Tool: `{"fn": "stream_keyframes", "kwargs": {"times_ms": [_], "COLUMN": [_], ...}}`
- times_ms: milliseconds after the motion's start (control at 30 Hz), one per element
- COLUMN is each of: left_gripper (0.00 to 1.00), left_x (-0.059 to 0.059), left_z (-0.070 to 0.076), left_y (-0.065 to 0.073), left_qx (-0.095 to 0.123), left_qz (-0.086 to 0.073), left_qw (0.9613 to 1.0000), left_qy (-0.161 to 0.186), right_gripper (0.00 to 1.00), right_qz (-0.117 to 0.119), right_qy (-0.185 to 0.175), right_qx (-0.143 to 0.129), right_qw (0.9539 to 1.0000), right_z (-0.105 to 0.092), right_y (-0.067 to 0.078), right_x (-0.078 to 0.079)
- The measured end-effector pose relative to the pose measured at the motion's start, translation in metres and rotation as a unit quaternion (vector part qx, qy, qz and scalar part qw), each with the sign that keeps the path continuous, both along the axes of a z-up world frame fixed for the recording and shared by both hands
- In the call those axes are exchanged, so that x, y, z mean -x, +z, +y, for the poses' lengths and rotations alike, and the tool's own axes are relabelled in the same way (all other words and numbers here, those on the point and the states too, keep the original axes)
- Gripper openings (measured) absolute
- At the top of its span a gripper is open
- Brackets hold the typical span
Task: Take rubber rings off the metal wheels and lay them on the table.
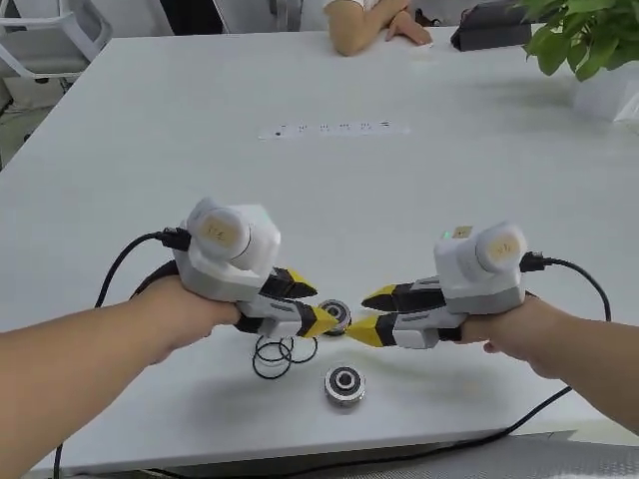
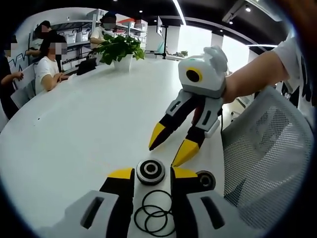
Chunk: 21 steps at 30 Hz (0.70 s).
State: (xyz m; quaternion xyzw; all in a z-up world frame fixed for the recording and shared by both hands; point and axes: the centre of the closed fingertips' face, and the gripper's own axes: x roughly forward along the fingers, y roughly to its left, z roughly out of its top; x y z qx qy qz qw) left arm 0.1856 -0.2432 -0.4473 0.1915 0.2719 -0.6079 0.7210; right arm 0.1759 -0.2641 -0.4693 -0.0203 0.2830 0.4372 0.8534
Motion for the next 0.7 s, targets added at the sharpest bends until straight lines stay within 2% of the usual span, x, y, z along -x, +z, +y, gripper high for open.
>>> {"fn": "stream_keyframes", "kwargs": {"times_ms": [133, 467, 700], "left_gripper": [0.20, 0.15, 0.13], "left_x": [0.003, 0.004, 0.003], "left_z": [-0.002, -0.004, -0.004], "left_y": [-0.002, -0.009, -0.013], "left_qx": [-0.004, -0.009, -0.015], "left_qz": [0.001, 0.001, -0.001], "left_qw": [1.0000, 0.9999, 0.9999], "left_qy": [-0.006, -0.007, -0.007], "right_gripper": [0.26, 0.19, 0.18], "right_qz": [0.000, 0.001, 0.001], "right_qy": [0.004, 0.011, 0.012], "right_qx": [0.000, 0.006, 0.010], "right_qw": [1.0000, 0.9999, 0.9999], "right_z": [0.003, 0.005, 0.005], "right_y": [-0.002, -0.006, -0.008], "right_x": [0.002, 0.004, 0.003]}}
